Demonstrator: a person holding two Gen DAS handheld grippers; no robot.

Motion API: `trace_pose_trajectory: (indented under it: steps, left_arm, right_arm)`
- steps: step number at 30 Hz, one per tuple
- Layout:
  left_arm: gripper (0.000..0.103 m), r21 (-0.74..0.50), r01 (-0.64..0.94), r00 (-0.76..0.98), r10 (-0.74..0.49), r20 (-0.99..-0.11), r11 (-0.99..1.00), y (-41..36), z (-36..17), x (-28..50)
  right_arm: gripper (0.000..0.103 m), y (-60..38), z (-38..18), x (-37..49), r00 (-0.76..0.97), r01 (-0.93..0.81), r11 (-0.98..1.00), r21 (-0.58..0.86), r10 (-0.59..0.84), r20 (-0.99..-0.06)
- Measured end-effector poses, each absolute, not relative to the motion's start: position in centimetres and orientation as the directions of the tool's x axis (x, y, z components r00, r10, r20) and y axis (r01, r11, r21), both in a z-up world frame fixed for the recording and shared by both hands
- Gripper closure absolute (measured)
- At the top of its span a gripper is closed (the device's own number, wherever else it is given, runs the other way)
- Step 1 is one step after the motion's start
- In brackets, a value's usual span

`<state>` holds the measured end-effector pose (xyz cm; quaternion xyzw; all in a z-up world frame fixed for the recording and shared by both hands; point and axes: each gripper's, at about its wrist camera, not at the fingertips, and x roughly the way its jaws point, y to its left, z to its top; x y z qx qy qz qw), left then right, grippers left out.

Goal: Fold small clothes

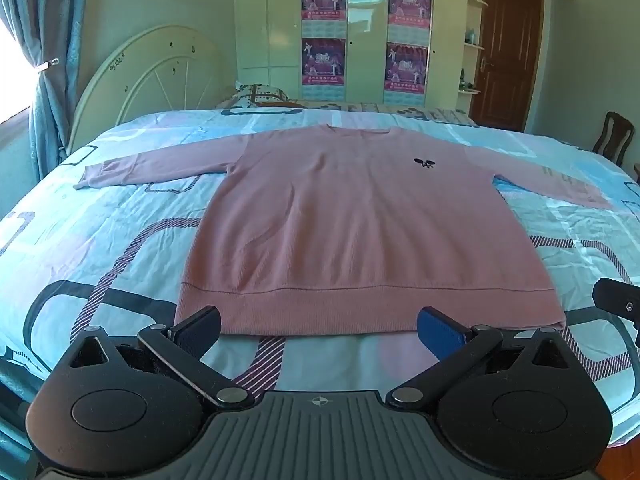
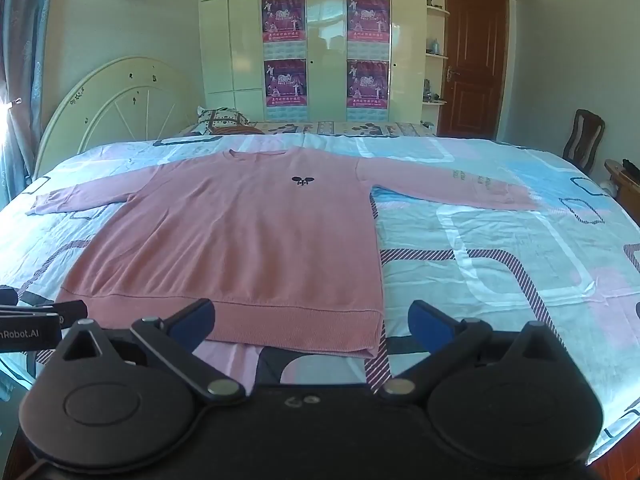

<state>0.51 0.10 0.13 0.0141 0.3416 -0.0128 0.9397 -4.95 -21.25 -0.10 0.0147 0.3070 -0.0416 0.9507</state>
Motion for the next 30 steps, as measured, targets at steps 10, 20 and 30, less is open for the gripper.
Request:
trace_pose_trajectory:
  steps: [10, 20, 30]
  left_arm:
    - [0.0, 0.017, 0.035, 0.768, -0.016, -0.64, 0.999, 0.26, 0.17, 0.69]
    - [0.0, 0.018, 0.035, 0.767, -0.015, -0.641, 0.999, 0.32, 0.15, 0.74]
    - [0.0, 0.019, 0.035, 0.765, -0.014, -0.644, 0.999, 0.32, 0.14, 0.83]
  right_arm:
    - [0.0, -21.32, 0.11, -4.95, 0.809, 0.092, 0.996, 0.002, -0.074, -0.584]
    - [0.0, -21.31, 0.07, -4.84, 0.81, 0.094, 0.996, 0.003, -0.075, -0.582]
    - [0.0, -21.18, 0.2, -4.73, 0.808, 0.094, 0.996, 0.0, -0.077, -0.584]
